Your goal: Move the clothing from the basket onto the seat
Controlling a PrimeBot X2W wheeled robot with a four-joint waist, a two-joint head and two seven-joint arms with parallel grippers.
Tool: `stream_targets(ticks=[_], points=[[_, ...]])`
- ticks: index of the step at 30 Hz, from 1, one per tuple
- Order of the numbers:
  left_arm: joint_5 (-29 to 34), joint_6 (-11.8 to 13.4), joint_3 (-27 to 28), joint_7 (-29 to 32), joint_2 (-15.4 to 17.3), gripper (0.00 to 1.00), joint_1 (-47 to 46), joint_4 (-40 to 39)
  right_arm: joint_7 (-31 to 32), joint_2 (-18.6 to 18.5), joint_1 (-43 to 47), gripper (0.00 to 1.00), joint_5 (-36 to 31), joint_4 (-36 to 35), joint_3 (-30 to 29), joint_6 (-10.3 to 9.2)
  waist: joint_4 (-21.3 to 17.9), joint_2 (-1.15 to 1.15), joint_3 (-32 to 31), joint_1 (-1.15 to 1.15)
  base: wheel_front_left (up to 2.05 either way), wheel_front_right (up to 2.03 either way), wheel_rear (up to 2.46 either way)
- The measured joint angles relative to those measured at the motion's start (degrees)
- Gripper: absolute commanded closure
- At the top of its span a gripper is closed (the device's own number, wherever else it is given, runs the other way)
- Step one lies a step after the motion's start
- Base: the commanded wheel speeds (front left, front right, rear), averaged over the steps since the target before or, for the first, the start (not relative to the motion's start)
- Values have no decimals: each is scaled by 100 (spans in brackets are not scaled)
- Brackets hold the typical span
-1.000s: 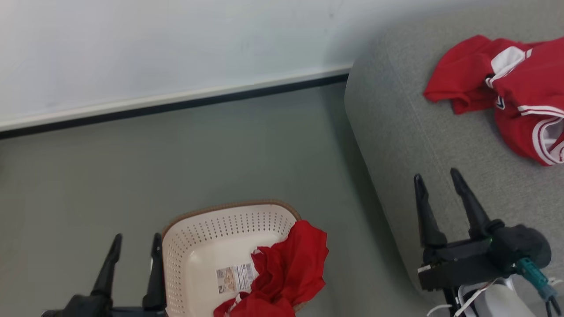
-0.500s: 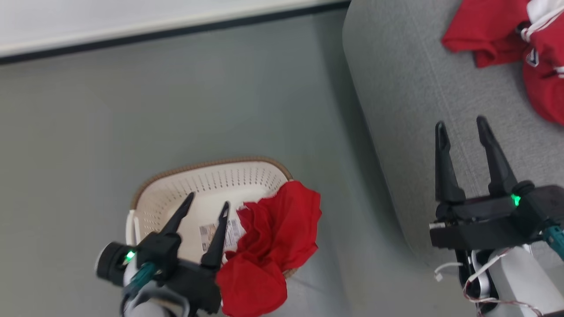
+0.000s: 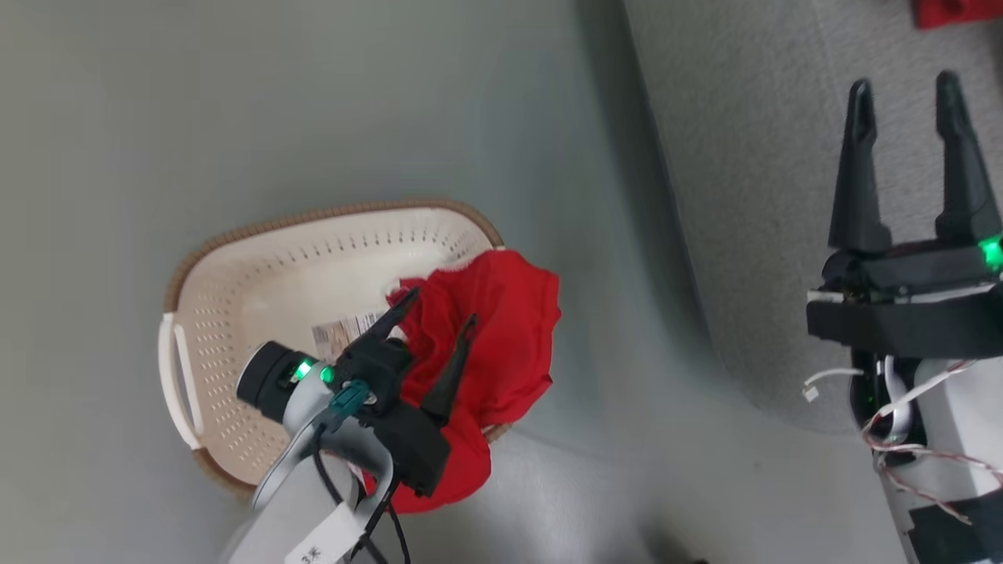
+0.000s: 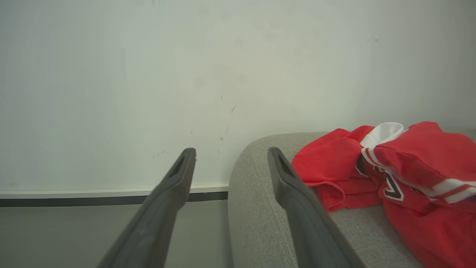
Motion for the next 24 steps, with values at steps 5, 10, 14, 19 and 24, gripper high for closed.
stream_targets(ticks=[5,10,14,19,24], points=[[122,-69,-193,40,-3,0,-294,358,0,43,-242,0,-49,-43,-87,-1,-32,0,427,0,0,0,0],[154,-99,-355,38,3,0,-383,818,0,94,-323,0,-113,49,-111,-1,-51,0,767,0,0,0,0],[153,-142,-477,38,0,0,-470,1070,0,165,-359,0,-140,68,-77,0,-75,0,942,-1,0,0,0],[145,-143,-633,38,-9,0,-665,1366,0,245,-502,0,-176,81,-8,7,-151,-1,1077,-1,0,0,0],[91,-145,-688,38,-26,0,-833,1612,-1,301,-550,0,-201,80,27,40,-245,-1,1197,-1,0,0,0]])
